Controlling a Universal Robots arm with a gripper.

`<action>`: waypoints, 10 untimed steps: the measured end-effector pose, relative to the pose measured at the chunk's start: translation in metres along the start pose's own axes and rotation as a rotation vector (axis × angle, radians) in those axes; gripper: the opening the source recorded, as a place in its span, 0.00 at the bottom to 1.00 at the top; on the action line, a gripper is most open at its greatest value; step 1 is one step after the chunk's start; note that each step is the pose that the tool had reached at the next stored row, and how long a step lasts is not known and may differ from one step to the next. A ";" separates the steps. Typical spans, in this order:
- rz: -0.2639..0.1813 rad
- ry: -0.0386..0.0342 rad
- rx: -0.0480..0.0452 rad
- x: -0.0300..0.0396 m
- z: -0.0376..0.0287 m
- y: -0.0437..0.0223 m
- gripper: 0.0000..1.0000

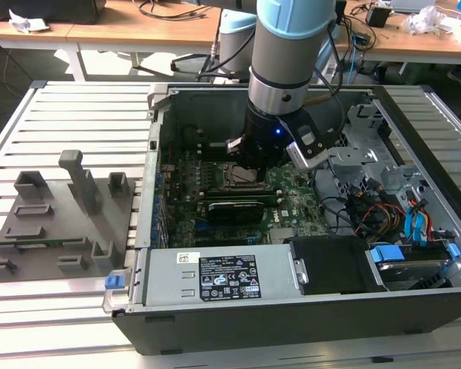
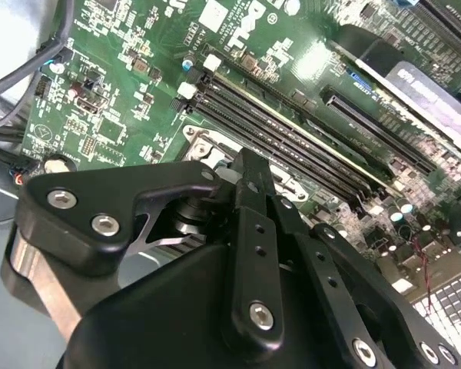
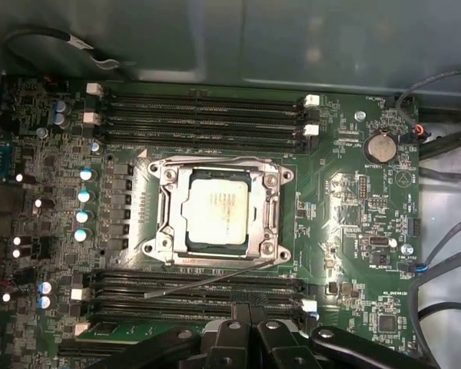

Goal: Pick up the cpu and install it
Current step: 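Install the second cpu locking lever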

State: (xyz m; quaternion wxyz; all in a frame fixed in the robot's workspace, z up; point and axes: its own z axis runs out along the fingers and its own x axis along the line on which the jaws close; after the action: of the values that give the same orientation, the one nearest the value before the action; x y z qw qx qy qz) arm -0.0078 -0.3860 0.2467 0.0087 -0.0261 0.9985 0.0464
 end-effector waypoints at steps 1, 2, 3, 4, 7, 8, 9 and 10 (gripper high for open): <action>0.000 -0.0001 -0.0029 0.0001 0.0017 -0.0002 0.11; 0.000 -0.0002 -0.0048 0.0002 0.0029 -0.0003 0.11; 0.000 -0.0003 -0.0092 0.0004 0.0040 -0.0004 0.11; 0.000 -0.0008 -0.0161 0.0005 0.0047 -0.0004 0.11; 0.000 -0.0016 -0.0298 0.0006 0.0068 -0.0006 0.11; 0.000 -0.0017 -0.0303 0.0006 0.0072 -0.0006 0.11; 0.000 -0.0015 -0.0302 0.0006 0.0078 -0.0007 0.11; 0.000 -0.0015 -0.0302 0.0006 0.0084 -0.0008 0.11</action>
State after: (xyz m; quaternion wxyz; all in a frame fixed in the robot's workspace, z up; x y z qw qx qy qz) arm -0.0083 -0.3860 0.2382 0.0091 -0.0260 0.9977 0.0615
